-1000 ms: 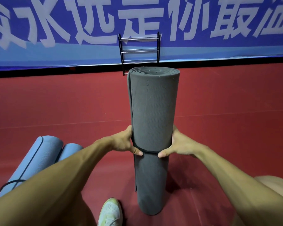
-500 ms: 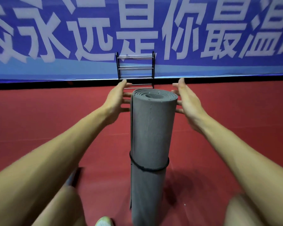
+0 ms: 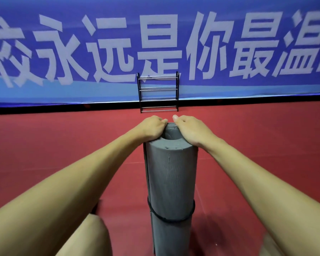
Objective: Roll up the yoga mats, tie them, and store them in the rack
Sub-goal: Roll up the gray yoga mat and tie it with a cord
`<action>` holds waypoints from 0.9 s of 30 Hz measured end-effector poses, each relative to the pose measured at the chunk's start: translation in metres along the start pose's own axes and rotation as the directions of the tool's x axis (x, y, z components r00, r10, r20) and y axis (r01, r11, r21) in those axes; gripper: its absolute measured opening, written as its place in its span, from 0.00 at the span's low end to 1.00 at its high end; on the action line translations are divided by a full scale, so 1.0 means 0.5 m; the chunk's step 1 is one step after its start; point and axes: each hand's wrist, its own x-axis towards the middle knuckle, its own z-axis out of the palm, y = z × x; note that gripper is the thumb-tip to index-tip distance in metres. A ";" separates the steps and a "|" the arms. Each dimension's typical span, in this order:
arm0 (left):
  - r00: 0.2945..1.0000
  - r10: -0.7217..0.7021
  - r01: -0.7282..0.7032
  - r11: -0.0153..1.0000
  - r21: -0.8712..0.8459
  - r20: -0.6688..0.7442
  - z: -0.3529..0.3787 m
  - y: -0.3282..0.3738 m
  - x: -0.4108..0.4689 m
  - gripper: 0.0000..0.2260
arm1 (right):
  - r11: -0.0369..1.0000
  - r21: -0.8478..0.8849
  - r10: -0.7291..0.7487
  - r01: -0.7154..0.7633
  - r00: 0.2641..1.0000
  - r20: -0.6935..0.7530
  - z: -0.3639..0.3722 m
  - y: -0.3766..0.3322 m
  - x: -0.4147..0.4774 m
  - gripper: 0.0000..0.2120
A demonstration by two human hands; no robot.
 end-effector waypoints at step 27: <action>0.965 0.220 -0.032 0.641 -0.767 0.143 0.191 -0.140 -0.055 0.53 | 0.425 0.885 0.421 -0.189 0.907 -0.009 -0.014 0.093 0.025 0.06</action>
